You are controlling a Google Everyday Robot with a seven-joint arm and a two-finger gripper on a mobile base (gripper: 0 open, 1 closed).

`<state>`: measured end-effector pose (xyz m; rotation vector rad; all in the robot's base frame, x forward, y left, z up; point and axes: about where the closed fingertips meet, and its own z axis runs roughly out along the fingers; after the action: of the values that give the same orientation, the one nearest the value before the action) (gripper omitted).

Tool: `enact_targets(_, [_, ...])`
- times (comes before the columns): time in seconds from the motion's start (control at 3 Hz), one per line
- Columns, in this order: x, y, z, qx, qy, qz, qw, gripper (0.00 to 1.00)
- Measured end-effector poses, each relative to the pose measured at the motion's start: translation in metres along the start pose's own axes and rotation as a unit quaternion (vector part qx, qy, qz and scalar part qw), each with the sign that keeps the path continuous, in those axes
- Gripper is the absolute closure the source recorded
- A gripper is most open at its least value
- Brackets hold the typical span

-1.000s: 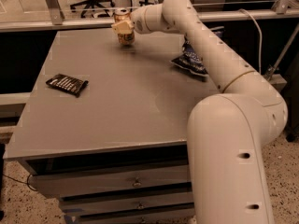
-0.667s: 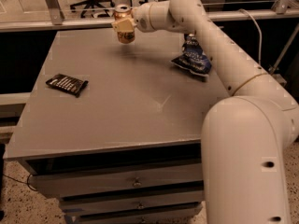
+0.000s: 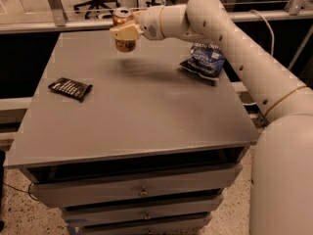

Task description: Move orange can near rxbar chocolate

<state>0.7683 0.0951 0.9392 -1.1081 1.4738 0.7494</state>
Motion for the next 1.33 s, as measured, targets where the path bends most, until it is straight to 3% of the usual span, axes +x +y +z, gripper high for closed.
enact_targets(0.67, [0.004, 0.081, 0.012, -0.083, -0.016, 0.018, 0.9963, 1.0])
enact_targets(1.33, [0.009, 0.131, 0.017, -0.129, -0.029, 0.047, 0.9901, 1.0])
